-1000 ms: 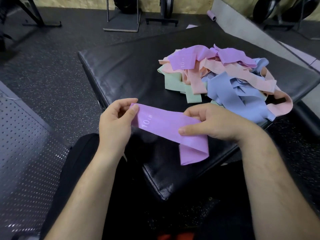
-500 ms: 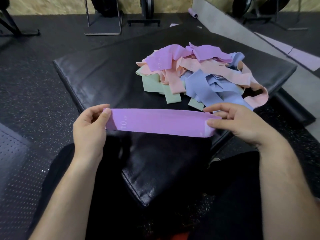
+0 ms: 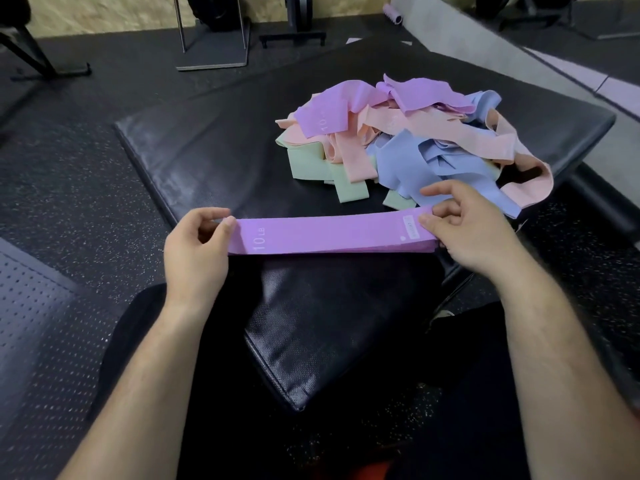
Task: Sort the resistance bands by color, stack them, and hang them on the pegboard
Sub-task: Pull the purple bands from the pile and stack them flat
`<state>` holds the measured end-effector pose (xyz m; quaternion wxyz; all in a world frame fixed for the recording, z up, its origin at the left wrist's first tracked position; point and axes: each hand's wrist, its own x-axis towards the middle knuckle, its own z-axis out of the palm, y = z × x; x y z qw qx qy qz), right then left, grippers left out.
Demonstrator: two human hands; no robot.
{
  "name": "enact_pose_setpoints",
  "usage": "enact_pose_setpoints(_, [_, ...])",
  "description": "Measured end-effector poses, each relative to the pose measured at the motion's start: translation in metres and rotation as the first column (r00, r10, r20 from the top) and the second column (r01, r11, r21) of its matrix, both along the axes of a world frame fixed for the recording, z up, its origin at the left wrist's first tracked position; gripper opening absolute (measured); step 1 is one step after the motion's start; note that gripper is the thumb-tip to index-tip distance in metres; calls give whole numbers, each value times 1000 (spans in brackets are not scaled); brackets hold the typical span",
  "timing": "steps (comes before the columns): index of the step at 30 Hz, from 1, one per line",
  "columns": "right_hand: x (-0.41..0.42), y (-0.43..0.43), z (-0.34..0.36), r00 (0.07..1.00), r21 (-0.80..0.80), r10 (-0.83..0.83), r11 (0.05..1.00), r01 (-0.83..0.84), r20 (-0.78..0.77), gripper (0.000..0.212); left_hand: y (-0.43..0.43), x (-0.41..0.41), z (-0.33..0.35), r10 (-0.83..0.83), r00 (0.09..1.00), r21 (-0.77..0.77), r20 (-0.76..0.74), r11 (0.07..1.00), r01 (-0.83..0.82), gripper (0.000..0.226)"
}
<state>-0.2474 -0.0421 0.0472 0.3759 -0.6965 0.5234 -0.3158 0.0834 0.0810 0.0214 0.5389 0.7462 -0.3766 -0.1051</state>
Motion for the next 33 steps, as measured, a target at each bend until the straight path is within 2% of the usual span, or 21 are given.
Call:
enact_pose_setpoints(5, [1,0,-15,997,-78,-6,997,0,-80,27,-6,4,-8,-39,998,43,46,998,37,10])
enact_pose_setpoints(11, [3,-3,-24,984,-157,-7,987,-21,-176,23,-11,4,-17,-50,960,93,277,995,25,15])
enact_pose_setpoints(12, [3,-2,-24,981,-170,-3,985,-31,-194,23,-10,2,-19,-40,922,89,385,996,6,16])
enact_pose_setpoints(14, [1,-1,-24,975,-194,37,978,-80,-220,26,-11,-6,-18,-55,776,60,629,998,22,18])
enact_pose_setpoints(16, [0,1,-24,956,-215,111,961,-172,-271,30,-15,-18,-15,-188,670,81,718,979,187,24])
enact_pose_setpoints(19, [0,4,-27,922,-190,197,944,-270,-332,46,-19,-33,-18,-511,589,306,626,856,417,47])
enact_pose_setpoints(21, [0,4,-30,921,-195,207,940,-281,-329,48,-22,-35,-23,-603,585,398,543,798,453,56])
enact_pose_setpoints(26, [-1,3,-33,939,-247,178,935,-255,-294,35,-27,-30,-29,-601,611,376,515,799,469,47])
enact_pose_setpoints(29, [0,8,-31,939,-242,170,938,-247,-298,34,-26,-32,-26,-590,604,388,536,807,445,47])
enact_pose_setpoints(33, [6,14,-22,959,-325,81,930,-171,-273,31,-28,-40,-11,-622,544,453,563,783,427,56])
